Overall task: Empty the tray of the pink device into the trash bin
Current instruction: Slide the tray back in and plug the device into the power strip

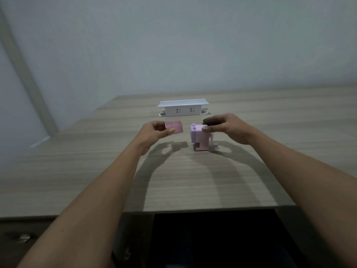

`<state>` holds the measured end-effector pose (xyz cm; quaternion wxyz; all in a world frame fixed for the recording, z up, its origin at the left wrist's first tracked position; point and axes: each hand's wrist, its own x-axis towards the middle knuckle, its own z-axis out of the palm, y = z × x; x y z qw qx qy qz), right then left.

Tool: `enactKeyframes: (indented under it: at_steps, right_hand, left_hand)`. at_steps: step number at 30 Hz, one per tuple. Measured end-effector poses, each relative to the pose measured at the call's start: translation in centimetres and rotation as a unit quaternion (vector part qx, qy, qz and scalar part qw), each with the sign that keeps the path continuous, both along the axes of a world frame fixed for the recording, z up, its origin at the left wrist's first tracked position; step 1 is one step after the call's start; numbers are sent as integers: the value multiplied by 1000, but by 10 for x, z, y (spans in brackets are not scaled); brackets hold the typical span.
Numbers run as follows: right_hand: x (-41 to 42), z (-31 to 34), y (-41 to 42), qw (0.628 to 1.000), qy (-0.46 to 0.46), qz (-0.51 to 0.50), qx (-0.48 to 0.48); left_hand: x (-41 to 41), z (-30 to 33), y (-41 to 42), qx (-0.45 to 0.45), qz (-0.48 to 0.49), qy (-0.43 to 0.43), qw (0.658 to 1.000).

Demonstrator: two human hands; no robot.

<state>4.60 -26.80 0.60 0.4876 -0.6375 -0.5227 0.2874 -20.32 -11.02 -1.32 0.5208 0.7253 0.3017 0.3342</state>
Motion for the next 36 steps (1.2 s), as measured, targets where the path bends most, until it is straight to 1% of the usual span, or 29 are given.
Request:
enactKeyframes:
  at_steps: [6, 13, 19, 23, 32, 36]
  right_hand:
    - [4, -13, 2, 1000, 4, 0, 7]
    - [5, -17, 4, 1000, 17, -2, 14]
    - [6, -18, 4, 1000, 23, -2, 16]
    - [5, -21, 5, 999, 35, -3, 22]
    - [0, -28, 9, 998, 53, -1, 37]
    - [1, -36, 2, 998, 46, 3, 31]
  left_hand:
    - [1, -31, -9, -40, -35, 52, 997]
    - [14, -33, -19, -44, -54, 64, 995]
    - [22, -36, -26, -27, -48, 63, 996]
    - [25, -37, -26, -33, -57, 54, 996]
    - [46, -36, -35, -4, -80, 75, 994]
    - [44, -35, -35, 22, -53, 39, 998]
